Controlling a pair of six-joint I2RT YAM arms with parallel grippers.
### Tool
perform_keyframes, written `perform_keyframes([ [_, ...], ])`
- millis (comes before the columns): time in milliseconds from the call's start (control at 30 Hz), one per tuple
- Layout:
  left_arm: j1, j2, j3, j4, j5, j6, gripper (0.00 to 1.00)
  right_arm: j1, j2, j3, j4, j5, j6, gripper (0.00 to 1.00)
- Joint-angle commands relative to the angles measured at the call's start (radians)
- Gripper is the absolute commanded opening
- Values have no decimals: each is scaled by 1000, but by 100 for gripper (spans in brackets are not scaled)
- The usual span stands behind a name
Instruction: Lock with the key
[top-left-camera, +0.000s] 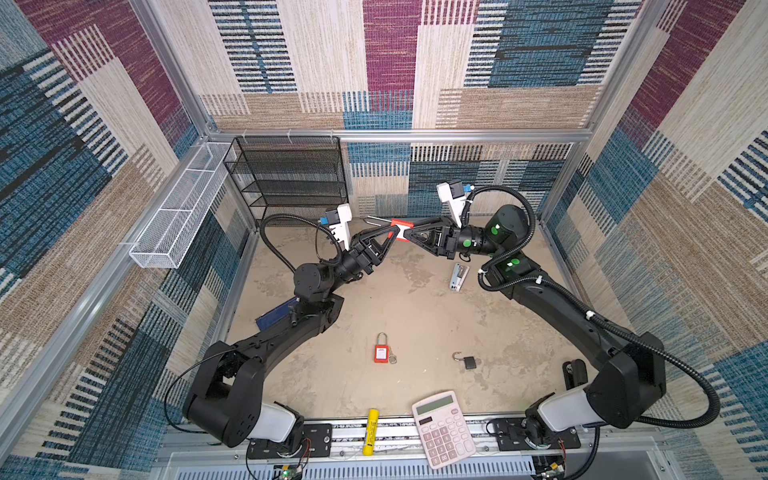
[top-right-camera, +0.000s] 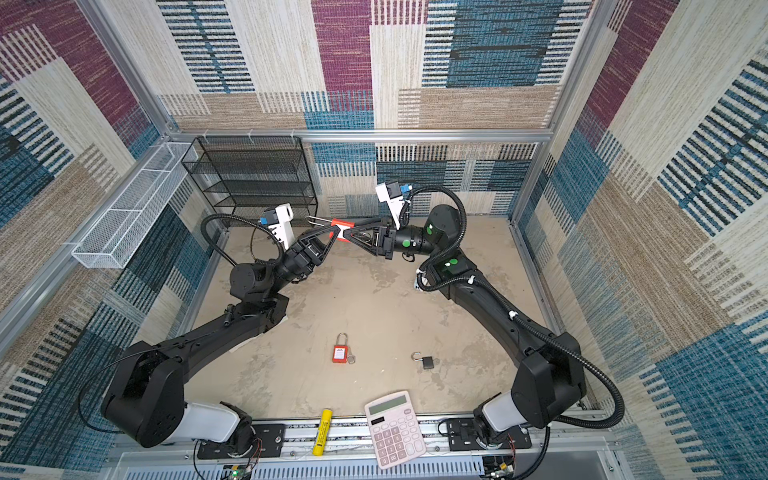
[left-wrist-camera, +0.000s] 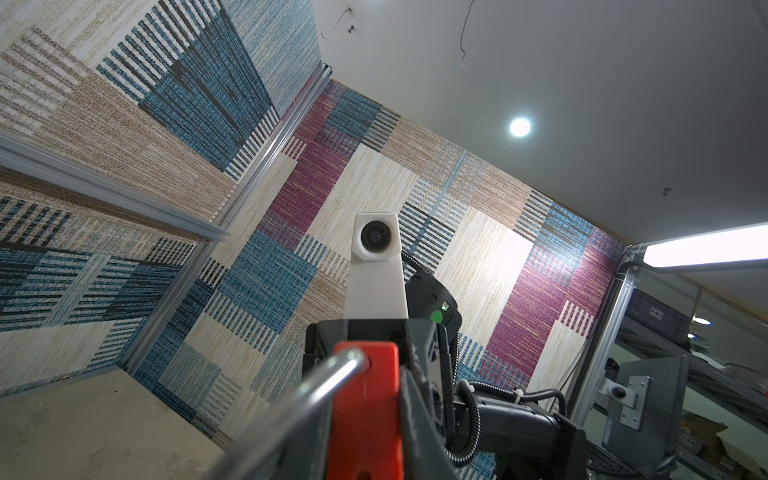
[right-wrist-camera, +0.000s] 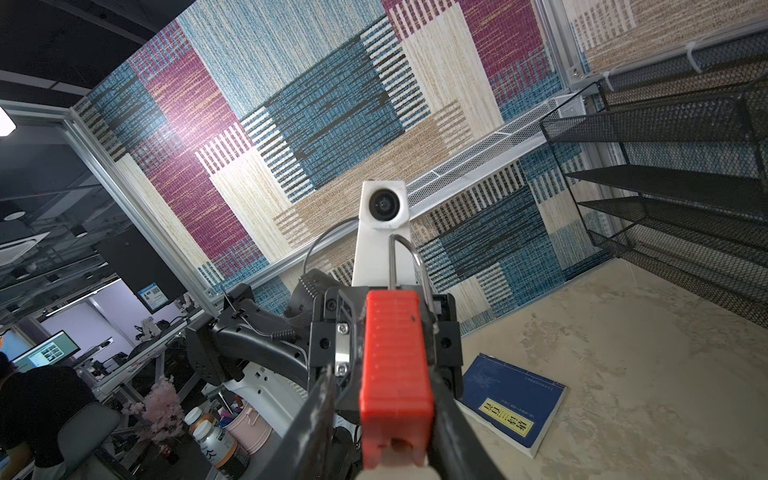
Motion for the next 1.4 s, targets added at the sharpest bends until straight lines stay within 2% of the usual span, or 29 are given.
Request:
perform_keyframes([
  [0, 1, -9, -1, 59, -13, 14, 0, 7, 6, 15, 26, -2, 18, 34],
  [167, 1, -14, -1, 59, -48, 19, 0, 16, 16, 26, 25, 1, 19, 29],
  [433, 1, -14, -12, 59, -62, 16, 0, 19, 21, 30, 23, 7, 25, 8],
  [567, 1, -19, -21, 59, -71, 20, 21, 19, 16, 31, 17, 19, 23, 4],
  [733, 1, -26, -29, 58, -77, 17, 42, 18, 11, 30, 17, 37, 14, 3],
  [1067, 21, -79, -54, -1, -78, 49, 56, -20, -11, 21, 4, 39, 7, 2],
  [1367, 72, -105, -80, 17, -83, 12, 57, -48, -45, 2, -26, 21, -8, 1],
])
